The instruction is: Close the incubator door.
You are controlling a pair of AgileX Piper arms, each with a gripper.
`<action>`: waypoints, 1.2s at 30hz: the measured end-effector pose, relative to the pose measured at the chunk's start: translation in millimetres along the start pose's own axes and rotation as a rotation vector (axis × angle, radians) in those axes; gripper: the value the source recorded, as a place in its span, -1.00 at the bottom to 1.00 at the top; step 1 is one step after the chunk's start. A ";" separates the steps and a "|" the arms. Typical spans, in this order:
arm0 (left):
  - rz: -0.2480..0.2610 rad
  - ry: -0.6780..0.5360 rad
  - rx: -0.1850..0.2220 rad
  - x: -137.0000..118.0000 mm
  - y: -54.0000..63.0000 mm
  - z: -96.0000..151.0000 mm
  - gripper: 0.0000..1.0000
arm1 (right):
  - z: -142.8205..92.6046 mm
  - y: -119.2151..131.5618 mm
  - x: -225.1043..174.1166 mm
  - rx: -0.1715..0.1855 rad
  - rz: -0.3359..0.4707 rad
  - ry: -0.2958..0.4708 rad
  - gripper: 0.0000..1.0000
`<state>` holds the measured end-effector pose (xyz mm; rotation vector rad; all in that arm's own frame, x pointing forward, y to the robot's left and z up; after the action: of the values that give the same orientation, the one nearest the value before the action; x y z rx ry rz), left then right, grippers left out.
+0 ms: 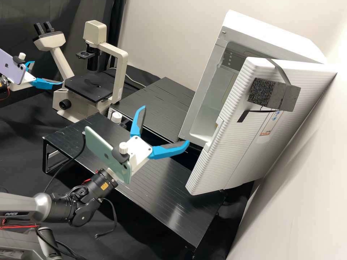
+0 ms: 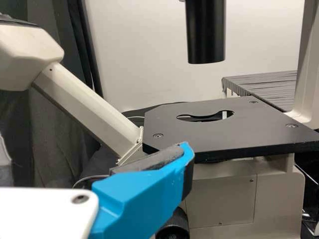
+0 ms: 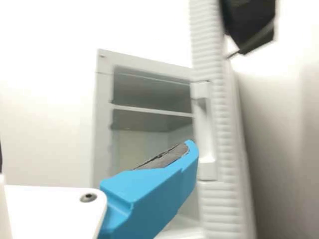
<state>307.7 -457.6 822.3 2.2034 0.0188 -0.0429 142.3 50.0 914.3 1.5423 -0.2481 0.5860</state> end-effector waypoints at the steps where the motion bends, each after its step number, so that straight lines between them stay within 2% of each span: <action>1: 0.000 0.000 0.000 0.0 0.0 0.0 1.00 | 2.2 1.7 -0.5 -0.003 0.010 -0.013 1.00; 5: 0.000 0.000 0.000 0.0 0.0 0.0 1.00 | 12.4 0.0 1.6 -0.006 0.004 -0.061 1.00; 14: 0.000 0.000 0.000 0.0 0.0 0.0 1.00 | 40.8 -12.1 17.0 -0.041 -0.025 -0.194 1.00; 18: 0.000 0.000 0.000 0.0 0.0 0.0 1.00 | 48.7 -17.0 22.7 -0.039 -0.034 -0.230 1.00; 28: 0.000 0.000 0.000 0.0 0.0 0.0 1.00 | 51.6 -31.2 38.4 -0.007 -0.065 -0.237 1.00; 36: 0.000 0.000 0.000 0.0 0.0 0.0 1.00 | 37.3 -45.4 46.1 0.031 -0.122 -0.167 1.00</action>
<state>307.7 -457.6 822.3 2.2034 0.0188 -0.0429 211.5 26.0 899.8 1.6264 -0.2707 0.3673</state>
